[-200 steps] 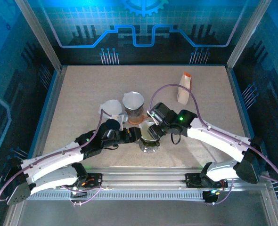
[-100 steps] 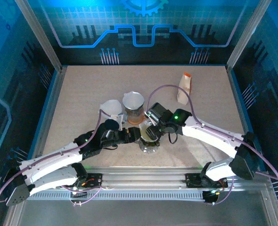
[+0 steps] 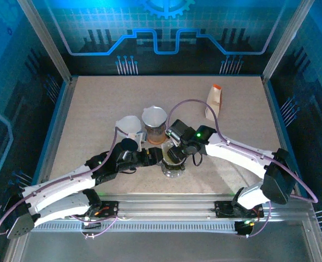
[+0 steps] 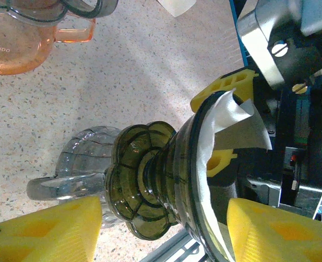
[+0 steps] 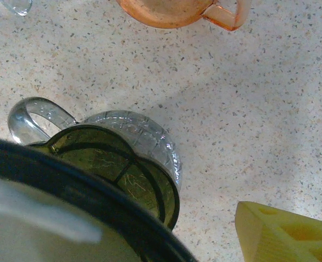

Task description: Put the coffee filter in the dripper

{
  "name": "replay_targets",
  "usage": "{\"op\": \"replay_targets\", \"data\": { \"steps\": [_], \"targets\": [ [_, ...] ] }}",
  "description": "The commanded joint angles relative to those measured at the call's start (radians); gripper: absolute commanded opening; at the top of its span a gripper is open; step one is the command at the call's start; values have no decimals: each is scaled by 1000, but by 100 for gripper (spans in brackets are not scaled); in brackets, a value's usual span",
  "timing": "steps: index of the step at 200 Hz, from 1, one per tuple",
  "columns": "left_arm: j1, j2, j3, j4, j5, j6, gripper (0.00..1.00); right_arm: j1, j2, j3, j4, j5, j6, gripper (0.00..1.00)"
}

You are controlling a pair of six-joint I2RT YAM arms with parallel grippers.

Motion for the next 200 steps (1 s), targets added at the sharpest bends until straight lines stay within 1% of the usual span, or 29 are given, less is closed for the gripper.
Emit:
{"op": "replay_targets", "data": {
  "steps": [1,27,108,166,200],
  "targets": [
    [8,-7,-10,-2,4,7,67,4,27,16,-8,-9,-4,69],
    [8,5,-8,4,3,4,68,4,32,20,-13,-4,-4,69],
    [9,29,-11,9,6,-3,59,3,11,24,-16,4,-4,69],
    [9,34,-13,14,9,-5,56,-1,-79,46,-43,33,-3,71],
    [8,37,-15,19,12,-7,56,-24,-132,33,-54,40,4,71]
  ]
}}
